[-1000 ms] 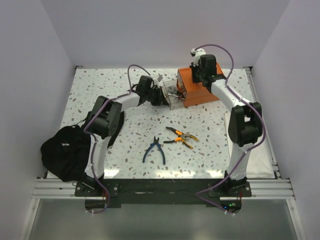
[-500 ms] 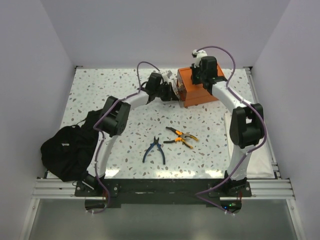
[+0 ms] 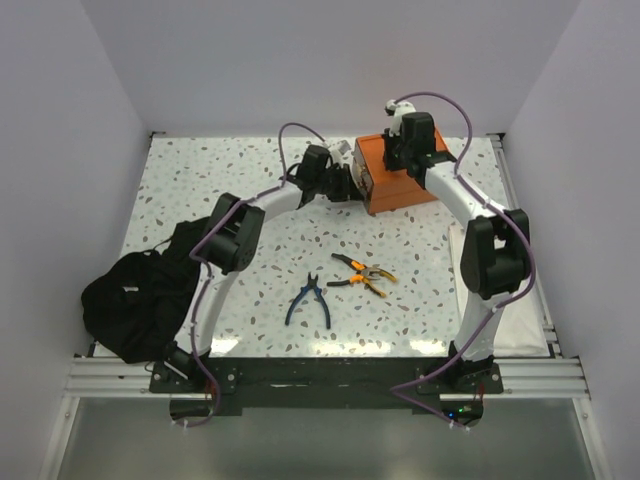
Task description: Sort the tools into containers
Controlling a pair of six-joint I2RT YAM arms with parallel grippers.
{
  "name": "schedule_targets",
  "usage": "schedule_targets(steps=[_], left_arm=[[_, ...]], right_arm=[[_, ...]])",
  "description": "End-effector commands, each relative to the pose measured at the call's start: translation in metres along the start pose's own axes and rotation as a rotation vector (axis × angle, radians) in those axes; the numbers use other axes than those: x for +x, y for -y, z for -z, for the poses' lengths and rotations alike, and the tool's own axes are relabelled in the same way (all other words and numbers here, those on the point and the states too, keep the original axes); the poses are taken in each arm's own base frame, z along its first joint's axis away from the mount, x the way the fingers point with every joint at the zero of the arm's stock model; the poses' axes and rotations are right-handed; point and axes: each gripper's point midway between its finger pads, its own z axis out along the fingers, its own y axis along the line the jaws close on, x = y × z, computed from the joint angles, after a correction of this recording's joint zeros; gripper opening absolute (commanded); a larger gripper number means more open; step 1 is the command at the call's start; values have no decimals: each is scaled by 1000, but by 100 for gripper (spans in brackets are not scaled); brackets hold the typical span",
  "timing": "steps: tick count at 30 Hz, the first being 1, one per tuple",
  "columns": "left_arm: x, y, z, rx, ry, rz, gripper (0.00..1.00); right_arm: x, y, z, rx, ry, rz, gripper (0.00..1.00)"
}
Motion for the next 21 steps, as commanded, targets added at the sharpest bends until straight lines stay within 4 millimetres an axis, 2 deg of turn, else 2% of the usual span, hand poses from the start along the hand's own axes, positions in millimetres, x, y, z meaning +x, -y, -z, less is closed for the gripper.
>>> schedule_targets(steps=[1,2,3,4,5,7,8,9,10,11,13,14,16,17,18,20,21], left_arm=[[-40,20,48,-5,74,-26,21],[-32,17,63,-30,44,2,23],[-32,6,76,-56,37,28,26],[-31,2,85,-65,34,39,27],[-27,1,98,-64,27,50,29],[-33,-10,118,-75,40,72,34],[-30,-9,129,-67,36,75,36],[-36,-15,140,-75,52,78,39],[-38,-17,147,-76,60,64,41],[-39,-13,156,-64,61,58,42],[-46,-10,175,-54,82,25,47],[-41,-9,179,-38,68,23,48],[-42,-4,188,-7,73,-14,48],[-42,5,192,32,66,-36,48],[-43,8,194,52,64,-53,49],[-47,19,194,106,62,-69,50],[-53,24,194,127,77,-80,52]], right_arm=[[-22,39,39,143,-6,-16,0],[-34,55,45,200,26,-26,0],[-39,75,51,245,42,-48,0],[-47,88,55,273,67,-62,0],[-52,112,60,329,86,-88,0],[-54,136,61,373,98,-135,0],[-53,156,60,405,98,-157,0],[-53,165,58,417,99,-164,0],[-56,170,56,422,113,-162,0],[-52,190,52,452,108,-174,0],[-49,203,43,454,102,-182,0],[-45,215,34,462,94,-191,0],[-38,222,18,431,74,-197,0],[-41,231,16,426,84,-204,0],[-24,233,-1,399,51,-221,0],[-18,233,-16,334,44,-243,0],[-6,234,-27,308,27,-274,0]])
